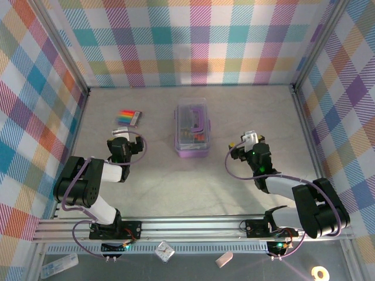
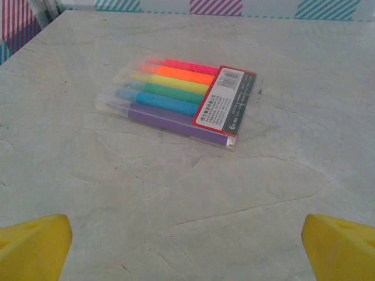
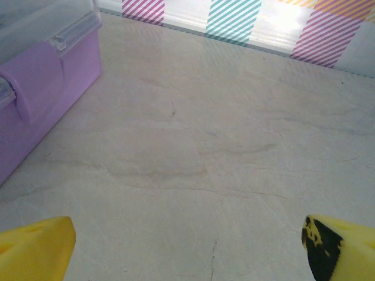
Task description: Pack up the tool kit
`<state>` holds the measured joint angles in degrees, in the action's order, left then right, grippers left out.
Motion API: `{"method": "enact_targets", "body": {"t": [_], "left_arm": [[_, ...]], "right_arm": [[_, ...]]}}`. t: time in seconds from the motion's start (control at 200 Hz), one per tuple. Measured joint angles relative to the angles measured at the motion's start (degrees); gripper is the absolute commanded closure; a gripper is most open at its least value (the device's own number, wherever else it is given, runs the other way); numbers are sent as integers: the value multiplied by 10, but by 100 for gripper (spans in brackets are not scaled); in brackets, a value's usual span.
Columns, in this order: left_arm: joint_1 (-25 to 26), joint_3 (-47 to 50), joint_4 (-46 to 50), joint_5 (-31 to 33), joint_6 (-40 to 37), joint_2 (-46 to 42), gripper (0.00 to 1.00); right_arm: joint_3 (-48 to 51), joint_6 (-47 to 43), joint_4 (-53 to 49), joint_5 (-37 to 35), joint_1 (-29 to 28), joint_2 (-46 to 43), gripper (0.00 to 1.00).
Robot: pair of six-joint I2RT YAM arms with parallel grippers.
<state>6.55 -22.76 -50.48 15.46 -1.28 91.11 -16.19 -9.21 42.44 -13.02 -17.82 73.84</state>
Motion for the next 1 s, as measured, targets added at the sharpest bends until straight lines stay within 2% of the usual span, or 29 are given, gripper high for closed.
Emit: {"method": "enact_targets", "body": {"t": [0.22, 0.405, 0.755, 0.855, 1.0], "left_arm": [[0, 0, 0, 0, 0, 0, 0], [0, 0, 0, 0, 0, 0, 0], [0, 0, 0, 0, 0, 0, 0], [0, 0, 0, 0, 0, 0, 0], [0, 0, 0, 0, 0, 0, 0]], "right_arm": [[-5, 28, -13, 41, 56, 0, 1], [-4, 25, 14, 48, 72, 4, 1], [-12, 32, 110, 78, 122, 125, 1], [-43, 56, 65, 93, 149, 145, 1], [-73, 78, 55, 104, 173, 145, 1]]}}
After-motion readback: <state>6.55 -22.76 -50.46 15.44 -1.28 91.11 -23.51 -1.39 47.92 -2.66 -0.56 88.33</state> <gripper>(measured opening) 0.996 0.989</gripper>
